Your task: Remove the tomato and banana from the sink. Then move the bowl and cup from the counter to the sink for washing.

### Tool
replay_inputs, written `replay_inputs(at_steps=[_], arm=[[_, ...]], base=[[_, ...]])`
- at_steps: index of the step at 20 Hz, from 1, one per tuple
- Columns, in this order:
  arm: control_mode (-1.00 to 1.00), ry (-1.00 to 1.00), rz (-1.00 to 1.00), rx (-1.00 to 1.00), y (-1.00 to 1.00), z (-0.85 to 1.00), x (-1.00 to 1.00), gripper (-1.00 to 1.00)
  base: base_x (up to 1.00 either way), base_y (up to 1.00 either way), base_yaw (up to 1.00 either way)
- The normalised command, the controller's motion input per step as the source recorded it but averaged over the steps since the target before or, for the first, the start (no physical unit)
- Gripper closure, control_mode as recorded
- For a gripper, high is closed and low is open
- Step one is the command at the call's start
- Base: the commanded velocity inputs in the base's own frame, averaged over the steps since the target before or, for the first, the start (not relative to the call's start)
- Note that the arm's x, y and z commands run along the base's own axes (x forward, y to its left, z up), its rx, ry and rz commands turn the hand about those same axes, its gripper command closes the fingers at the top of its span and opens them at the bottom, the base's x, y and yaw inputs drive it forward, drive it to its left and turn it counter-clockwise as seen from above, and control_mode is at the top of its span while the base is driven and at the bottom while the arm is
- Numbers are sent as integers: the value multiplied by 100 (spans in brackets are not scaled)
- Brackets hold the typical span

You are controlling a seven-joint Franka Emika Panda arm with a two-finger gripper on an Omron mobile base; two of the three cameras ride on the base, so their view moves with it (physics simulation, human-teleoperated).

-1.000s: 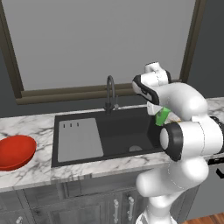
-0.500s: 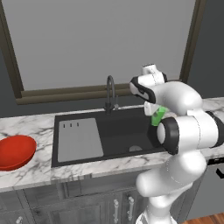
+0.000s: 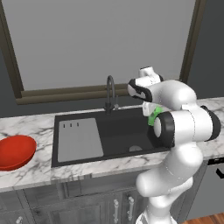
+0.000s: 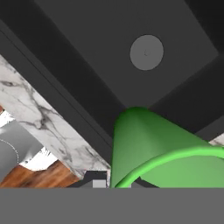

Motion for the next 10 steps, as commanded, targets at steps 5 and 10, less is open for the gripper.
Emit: replay_inputs(at_steps=[5, 10], arm=[[-100, 0, 6, 7, 0, -12, 22, 100], [-100, 0, 7, 5, 1, -13, 22, 100]], base=[[0, 0, 0], [0, 0, 0]])
